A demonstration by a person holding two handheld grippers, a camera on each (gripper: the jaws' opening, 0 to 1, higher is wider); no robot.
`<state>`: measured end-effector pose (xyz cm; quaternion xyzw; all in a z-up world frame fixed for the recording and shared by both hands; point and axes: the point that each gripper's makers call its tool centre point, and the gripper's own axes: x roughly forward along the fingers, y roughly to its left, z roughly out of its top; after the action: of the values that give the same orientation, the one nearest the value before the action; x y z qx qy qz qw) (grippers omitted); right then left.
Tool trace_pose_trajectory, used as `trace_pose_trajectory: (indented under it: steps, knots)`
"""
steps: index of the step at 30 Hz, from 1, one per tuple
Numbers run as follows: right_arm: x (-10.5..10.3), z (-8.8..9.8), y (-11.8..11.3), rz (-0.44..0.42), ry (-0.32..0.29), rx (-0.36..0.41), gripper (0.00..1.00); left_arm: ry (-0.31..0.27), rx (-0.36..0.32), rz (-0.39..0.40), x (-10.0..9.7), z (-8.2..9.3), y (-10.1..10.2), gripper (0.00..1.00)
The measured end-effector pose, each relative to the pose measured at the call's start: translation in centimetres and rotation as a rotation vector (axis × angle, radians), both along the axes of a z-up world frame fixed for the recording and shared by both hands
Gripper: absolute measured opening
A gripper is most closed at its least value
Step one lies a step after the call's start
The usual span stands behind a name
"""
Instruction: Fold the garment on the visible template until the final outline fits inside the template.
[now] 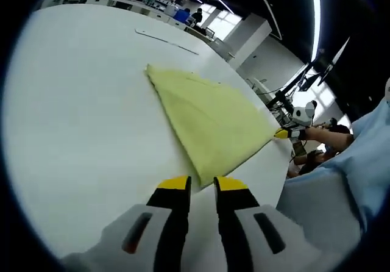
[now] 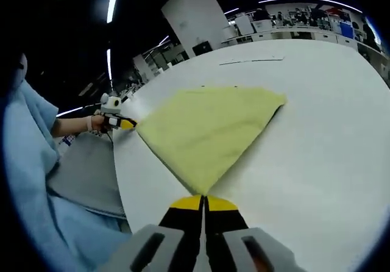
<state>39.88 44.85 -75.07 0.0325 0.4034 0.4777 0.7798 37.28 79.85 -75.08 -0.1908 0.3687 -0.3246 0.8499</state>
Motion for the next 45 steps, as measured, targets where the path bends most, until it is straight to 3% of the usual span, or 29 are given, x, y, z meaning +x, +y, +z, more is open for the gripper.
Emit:
trace_pose_trajectory:
  steps: [4,6,8,12,16,19,23,27,45]
  knots:
    - [0.7,0.7,-0.4,-0.033,-0.036,0.016,0.11,-0.069,0.062,-0.015,0.8,0.5,0.6,0.54]
    - [1.0,1.1,-0.6,-0.051,-0.044,0.02,0.18,-0.091,0.082,-0.024,0.9,1.1,0.6,0.61]
    - [1.4,1.6,-0.8,-0.057,-0.091,0.02,0.25,-0.118,0.109,-0.025,1.2,1.4,0.7,0.69]
    - [1.5,2.4,-1.1,-0.078,-0.092,0.038,0.39,-0.13,0.114,-0.025,1.4,1.6,0.7,0.81]
    - [1.7,2.8,-1.4,-0.089,-0.133,0.035,0.5,-0.142,0.134,-0.022,1.5,1.6,0.8,0.95]
    - [1.8,3.1,-1.5,-0.099,-0.153,0.033,0.6,-0.149,0.139,-0.019,1.5,1.7,0.9,0.99]
    - [1.9,3.3,-1.7,-0.119,-0.19,0.022,0.85,-0.152,0.141,-0.01,1.4,1.9,1.0,0.99]
    - [2.2,3.5,-2.0,-0.145,-0.223,0.015,1.0,-0.153,0.145,-0.007,1.2,2.1,1.0,0.99]
    - [2.3,3.7,-1.9,-0.146,-0.241,0.015,1.0,-0.162,0.133,0.013,1.0,3.0,0.4,0.98]
